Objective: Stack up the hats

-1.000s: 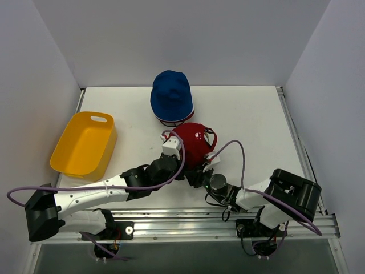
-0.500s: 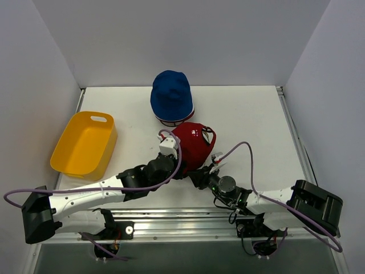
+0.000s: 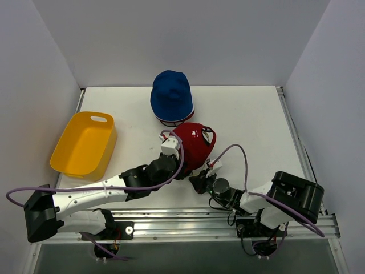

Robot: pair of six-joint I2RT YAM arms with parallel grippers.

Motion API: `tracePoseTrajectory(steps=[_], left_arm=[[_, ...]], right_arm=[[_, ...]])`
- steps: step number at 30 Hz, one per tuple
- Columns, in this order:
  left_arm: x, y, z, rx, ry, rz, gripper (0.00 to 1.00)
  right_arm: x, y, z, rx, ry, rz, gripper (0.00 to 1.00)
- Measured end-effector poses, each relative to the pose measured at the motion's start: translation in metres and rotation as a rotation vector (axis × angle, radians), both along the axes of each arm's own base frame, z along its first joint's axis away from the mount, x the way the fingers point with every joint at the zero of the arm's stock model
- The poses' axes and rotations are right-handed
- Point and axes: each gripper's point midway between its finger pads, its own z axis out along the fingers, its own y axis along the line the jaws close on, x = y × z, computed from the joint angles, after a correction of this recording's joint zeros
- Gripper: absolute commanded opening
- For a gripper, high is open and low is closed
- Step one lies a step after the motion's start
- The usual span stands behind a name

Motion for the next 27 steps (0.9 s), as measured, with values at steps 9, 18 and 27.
tracePoseTrajectory(steps=[9, 18, 27], left_arm=[[0.000, -0.003, 0.001, -0.009, 0.002, -0.008, 0.02], [0.000, -0.004, 0.001, -0.023, -0.002, -0.010, 0.03], [0.000, -0.006, 0.001, -0.044, 0.000, -0.005, 0.02]], right_arm=[[-0.005, -0.004, -0.030, -0.081, 0.049, 0.011, 0.01], [-0.001, 0.000, -0.042, -0.117, 0.058, -0.008, 0.00], [0.009, 0.009, -0.041, -0.112, 0.046, -0.029, 0.00]])
